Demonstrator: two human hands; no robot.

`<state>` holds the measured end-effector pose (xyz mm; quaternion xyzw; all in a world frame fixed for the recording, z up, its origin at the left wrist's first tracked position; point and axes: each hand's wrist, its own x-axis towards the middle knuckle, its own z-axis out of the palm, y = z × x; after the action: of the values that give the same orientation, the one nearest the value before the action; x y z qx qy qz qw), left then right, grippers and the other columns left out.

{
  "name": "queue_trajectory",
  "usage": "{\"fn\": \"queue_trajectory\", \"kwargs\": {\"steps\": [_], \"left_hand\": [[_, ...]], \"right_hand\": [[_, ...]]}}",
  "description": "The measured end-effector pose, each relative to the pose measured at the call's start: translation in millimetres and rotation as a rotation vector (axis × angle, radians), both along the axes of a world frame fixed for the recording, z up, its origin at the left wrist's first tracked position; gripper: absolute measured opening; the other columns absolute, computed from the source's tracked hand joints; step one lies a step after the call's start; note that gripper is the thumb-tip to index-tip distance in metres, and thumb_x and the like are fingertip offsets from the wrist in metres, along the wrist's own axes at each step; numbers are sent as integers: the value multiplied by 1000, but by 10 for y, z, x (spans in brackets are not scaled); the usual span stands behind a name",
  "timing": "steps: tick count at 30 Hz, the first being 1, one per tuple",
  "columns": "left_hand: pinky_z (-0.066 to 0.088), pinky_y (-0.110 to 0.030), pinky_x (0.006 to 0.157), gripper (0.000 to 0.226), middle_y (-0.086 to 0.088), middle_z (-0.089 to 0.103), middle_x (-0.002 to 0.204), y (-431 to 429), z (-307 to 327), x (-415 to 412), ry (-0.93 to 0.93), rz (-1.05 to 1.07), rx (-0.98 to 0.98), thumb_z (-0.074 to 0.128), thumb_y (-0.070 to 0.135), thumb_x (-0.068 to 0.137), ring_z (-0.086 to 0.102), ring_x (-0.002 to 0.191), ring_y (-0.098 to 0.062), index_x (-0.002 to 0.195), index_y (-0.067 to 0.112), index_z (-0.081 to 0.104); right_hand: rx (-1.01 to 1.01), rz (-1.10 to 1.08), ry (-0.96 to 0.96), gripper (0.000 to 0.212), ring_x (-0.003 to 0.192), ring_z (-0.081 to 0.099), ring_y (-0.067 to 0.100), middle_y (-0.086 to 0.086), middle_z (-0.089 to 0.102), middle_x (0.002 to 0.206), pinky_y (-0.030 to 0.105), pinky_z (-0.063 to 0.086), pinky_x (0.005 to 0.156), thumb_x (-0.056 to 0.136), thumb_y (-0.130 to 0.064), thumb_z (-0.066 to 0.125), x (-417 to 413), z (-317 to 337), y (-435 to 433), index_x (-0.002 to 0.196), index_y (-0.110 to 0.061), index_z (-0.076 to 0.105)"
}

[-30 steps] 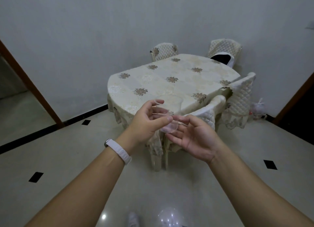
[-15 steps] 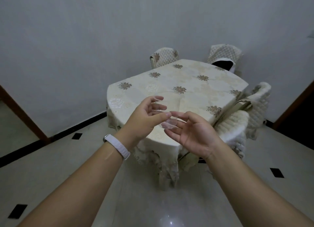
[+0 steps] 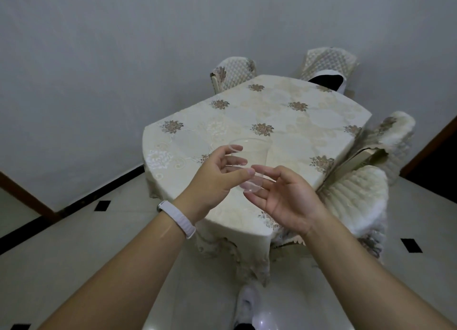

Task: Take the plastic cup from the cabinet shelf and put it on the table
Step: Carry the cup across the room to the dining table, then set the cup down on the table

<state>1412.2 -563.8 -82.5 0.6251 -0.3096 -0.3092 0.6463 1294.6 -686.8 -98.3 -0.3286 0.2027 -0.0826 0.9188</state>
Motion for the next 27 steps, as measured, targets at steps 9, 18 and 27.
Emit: {"fn": "queue_trajectory", "kwargs": {"steps": [9,18,27], "left_hand": [[53,-32,88,49,-14,61,118,-851,-178,962,-5,17,105,72,18,72,65,107,-25,116,24,54],[51,-40,97,57,-9,62,122,-1542,-315,1449,-61,-22,180,75,18,71,62,113,-21,124,19,52],[53,-35,91,58,-4,62,121,-1771,-668,1728,-76,-78,263,74,22,70,61,111,-17,123,23,52]], "right_hand": [[-1,23,19,28,92,64,35,21,64,108,39,57,79,87,-6,52,976,-210,-894,114,-3,59],[-88,-20,68,32,92,67,31,18,63,111,40,54,80,80,-11,60,1411,-413,-1648,112,-6,64],[-150,-49,200,23,95,63,29,15,63,110,42,52,91,90,-5,56,1597,-776,-1816,112,-7,62]]}}
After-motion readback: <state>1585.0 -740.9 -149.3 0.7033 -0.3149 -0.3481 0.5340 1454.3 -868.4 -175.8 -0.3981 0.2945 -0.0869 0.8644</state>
